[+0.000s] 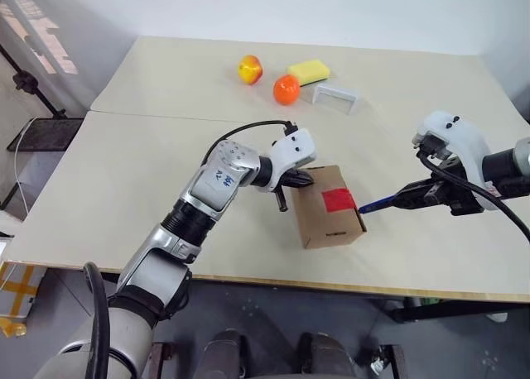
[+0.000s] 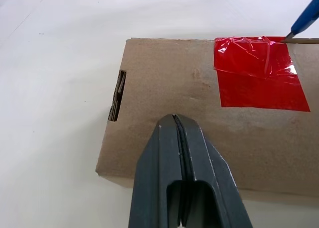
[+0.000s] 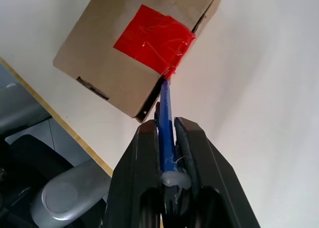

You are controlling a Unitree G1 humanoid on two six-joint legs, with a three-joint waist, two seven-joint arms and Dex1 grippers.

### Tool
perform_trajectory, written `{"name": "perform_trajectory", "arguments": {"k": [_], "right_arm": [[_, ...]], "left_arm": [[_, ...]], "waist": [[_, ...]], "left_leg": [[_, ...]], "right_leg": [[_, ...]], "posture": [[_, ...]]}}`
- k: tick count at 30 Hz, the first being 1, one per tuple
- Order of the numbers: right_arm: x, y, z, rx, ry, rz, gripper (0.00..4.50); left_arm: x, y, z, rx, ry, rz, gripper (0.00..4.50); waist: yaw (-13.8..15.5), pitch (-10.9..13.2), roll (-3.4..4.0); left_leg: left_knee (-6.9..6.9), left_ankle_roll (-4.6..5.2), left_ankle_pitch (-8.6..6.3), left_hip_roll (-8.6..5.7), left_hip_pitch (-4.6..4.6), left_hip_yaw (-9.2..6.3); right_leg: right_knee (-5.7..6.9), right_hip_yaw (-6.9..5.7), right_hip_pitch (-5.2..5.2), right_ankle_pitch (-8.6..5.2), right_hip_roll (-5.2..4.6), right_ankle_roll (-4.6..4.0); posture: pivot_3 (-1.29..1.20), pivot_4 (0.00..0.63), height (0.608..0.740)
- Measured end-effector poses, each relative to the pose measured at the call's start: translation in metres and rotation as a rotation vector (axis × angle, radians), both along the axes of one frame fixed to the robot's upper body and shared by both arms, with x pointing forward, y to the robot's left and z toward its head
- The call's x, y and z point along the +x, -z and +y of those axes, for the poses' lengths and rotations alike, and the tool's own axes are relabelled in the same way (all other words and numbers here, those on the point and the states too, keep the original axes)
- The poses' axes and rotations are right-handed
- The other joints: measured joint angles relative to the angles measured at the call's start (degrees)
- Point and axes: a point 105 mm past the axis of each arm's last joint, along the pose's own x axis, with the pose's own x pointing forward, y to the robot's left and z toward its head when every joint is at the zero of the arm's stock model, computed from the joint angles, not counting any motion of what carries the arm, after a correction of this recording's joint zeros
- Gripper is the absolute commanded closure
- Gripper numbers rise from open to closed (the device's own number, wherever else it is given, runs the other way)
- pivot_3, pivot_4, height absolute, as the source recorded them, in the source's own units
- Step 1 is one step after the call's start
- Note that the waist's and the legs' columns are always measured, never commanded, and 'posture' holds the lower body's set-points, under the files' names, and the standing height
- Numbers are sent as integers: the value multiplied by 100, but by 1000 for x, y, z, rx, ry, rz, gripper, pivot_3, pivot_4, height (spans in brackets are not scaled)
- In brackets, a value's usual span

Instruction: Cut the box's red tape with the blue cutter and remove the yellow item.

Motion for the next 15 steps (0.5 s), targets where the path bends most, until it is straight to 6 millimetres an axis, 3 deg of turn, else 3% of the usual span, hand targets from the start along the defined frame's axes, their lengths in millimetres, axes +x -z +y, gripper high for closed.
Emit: {"name": "perform_trajectory", "arguments": {"k": [11, 15], "right_arm": [[-3, -19, -2, 15, -7, -42, 4332], [6, -25, -1, 24, 10, -83, 4332]], "left_arm": [[0, 1, -3, -8, 7, 0, 4500], [1, 1, -4, -11, 8, 5, 4500]], "waist": [[39, 0, 0], [50, 0, 0]], "left_leg": [[0, 3, 0, 0, 0, 0], [0, 4, 1, -1, 0, 0]], "right_leg": [[-5, 0, 1, 0, -3, 0], [-5, -1, 3, 1, -3, 1]], "posture": [[0, 150, 740], [0, 150, 740]]}}
